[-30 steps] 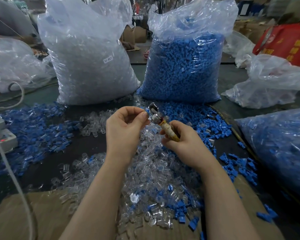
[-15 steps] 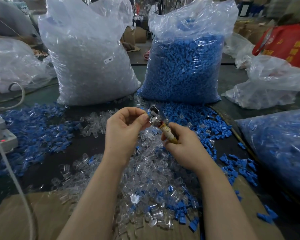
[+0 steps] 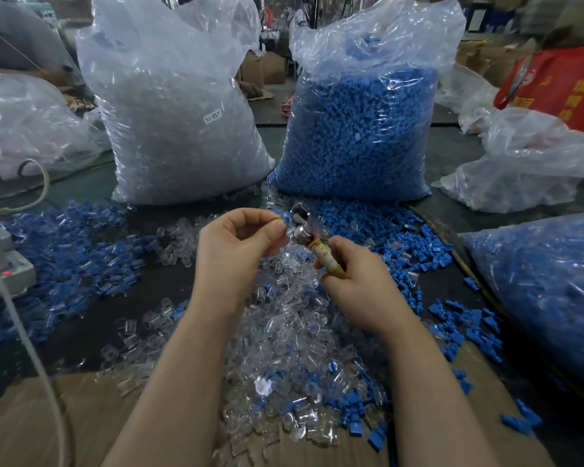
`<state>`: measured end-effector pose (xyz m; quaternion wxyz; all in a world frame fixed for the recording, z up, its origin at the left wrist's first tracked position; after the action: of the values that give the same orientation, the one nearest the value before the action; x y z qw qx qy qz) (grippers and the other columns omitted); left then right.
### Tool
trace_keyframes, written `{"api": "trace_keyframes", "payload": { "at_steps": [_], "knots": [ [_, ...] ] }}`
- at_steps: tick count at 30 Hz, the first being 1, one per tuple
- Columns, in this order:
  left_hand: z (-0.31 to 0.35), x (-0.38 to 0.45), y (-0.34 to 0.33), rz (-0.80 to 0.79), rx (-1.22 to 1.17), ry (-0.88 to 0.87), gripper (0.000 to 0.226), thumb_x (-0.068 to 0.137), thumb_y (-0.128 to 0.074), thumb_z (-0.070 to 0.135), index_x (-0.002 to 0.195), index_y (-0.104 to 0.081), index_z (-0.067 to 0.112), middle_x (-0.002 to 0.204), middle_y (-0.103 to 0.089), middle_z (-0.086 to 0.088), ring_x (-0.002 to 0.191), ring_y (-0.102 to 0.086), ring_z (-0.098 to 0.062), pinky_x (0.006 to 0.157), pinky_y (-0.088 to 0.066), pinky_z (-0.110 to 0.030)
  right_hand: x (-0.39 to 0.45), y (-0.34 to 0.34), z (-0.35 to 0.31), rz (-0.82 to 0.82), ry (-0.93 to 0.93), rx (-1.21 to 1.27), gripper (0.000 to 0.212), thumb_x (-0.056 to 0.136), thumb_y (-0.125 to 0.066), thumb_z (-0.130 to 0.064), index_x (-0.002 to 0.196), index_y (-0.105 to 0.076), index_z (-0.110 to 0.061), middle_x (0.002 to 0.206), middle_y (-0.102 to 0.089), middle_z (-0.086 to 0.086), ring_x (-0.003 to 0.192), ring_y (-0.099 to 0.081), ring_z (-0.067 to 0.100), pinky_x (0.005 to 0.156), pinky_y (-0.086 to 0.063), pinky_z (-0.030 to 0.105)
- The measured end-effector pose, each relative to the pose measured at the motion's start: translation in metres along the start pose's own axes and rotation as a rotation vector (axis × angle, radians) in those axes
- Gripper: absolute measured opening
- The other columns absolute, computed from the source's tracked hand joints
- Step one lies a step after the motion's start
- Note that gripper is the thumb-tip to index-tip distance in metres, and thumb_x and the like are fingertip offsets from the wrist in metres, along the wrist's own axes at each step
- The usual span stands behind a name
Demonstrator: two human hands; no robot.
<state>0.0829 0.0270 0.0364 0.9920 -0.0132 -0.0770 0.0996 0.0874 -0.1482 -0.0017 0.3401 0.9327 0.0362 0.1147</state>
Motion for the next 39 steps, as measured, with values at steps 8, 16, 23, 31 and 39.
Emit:
{"api": "trace_keyframes", "payload": {
  "at_steps": [8,16,23,31,39],
  "knots": [
    [-0.02,0.012,0.114,0.386,0.964,0.122,0.005,0.084,-0.076,0.019,0.086,-0.076,0.024,0.092,-0.073,-0.005,0.081,-0.056,-0.018,0.075,-0.047,-0.034,0.001,0.014,0.012,0.146,-0.053,-0.018,0.006,0.077,-0.056,-0.026,0.082,-0.052,-0.024,0.067,-0.058,-0.004,0.061,-0.052,0.019,0.054,-0.04,0.035],
    [-0.032,0.01,0.135,0.408,1.178,0.309,0.028,0.088,-0.063,0.006,0.114,-0.072,0.012,0.117,-0.064,-0.021,0.104,-0.059,-0.041,0.079,-0.05,-0.044,0.001,0.013,0.012,0.149,-0.045,-0.035,0.013,0.081,-0.06,-0.02,0.077,-0.048,-0.024,0.065,-0.054,-0.004,0.058,-0.047,0.016,0.051,-0.033,0.032],
    [-0.045,0.016,0.107,0.18,1.048,0.334,0.032,0.089,-0.051,0.005,0.112,-0.071,0.016,0.1,-0.068,-0.01,0.089,-0.061,-0.029,0.072,-0.048,-0.034,0.0,0.018,0.014,0.177,-0.065,0.007,0.015,0.083,-0.06,-0.019,0.076,-0.049,-0.025,0.062,-0.052,-0.006,0.054,-0.044,0.013,0.05,-0.031,0.031],
    [-0.041,0.013,0.122,0.224,1.359,0.439,0.043,0.096,-0.056,0.035,0.129,-0.055,0.009,0.126,-0.057,-0.022,0.116,-0.05,-0.042,0.097,-0.044,-0.049,0.001,0.019,0.019,0.21,-0.114,-0.064,0.017,0.087,-0.061,-0.023,0.075,-0.049,-0.025,0.067,-0.056,-0.006,0.06,-0.05,0.014,0.05,-0.034,0.031],
    [-0.028,0.009,0.024,-0.115,1.003,0.073,0.012,0.09,-0.067,0.023,0.083,-0.069,0.032,0.076,-0.064,0.017,0.071,-0.057,0.0,0.072,-0.049,-0.027,0.002,0.02,0.028,0.172,-0.21,-0.254,0.016,0.088,-0.059,-0.025,0.076,-0.049,-0.022,0.072,-0.058,-0.004,0.065,-0.053,0.014,0.052,-0.04,0.031]
  ]
}}
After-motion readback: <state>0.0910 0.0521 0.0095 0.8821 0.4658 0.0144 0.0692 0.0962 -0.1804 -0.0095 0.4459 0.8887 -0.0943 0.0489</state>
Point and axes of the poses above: each hand's wrist, its own x-axis towards the middle knuckle, its own y-axis out of the back of the hand, z = x × y, the point moved 8 cm from there along x, towards the middle knuckle
